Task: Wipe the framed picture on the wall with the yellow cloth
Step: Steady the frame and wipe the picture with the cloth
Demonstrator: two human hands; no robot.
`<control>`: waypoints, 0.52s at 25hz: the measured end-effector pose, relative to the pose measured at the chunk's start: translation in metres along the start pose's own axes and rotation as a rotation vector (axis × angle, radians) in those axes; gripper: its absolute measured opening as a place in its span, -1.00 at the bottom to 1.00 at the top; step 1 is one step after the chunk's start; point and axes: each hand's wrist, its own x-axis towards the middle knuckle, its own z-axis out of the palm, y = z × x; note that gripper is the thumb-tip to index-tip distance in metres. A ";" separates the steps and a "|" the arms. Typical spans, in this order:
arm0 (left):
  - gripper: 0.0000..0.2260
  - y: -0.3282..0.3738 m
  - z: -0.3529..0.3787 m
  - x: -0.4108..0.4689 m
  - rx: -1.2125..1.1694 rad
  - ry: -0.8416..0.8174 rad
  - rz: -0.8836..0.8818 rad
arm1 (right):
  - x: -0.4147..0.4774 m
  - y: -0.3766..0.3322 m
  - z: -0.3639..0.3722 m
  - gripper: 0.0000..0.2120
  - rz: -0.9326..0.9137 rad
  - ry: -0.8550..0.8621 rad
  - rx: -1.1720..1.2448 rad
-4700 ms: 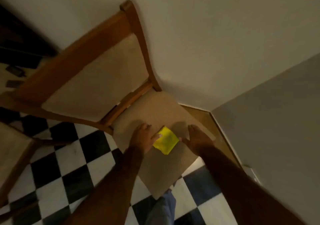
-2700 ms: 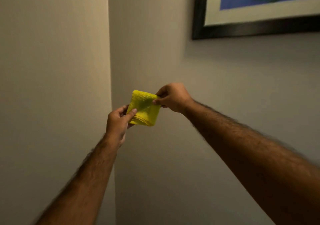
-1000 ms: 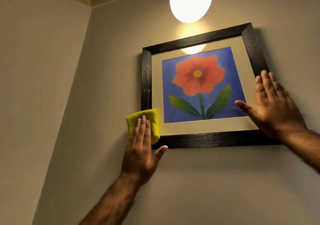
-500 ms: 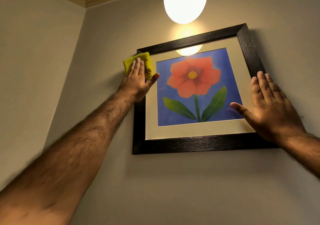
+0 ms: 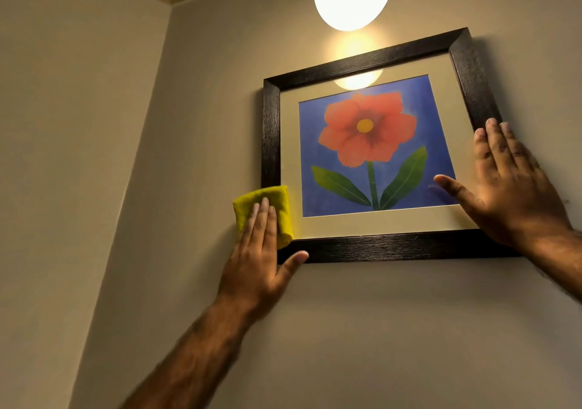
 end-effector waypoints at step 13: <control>0.04 -0.005 -0.037 0.157 -0.004 -0.018 -0.127 | 0.000 0.002 0.002 0.02 -0.006 0.018 -0.002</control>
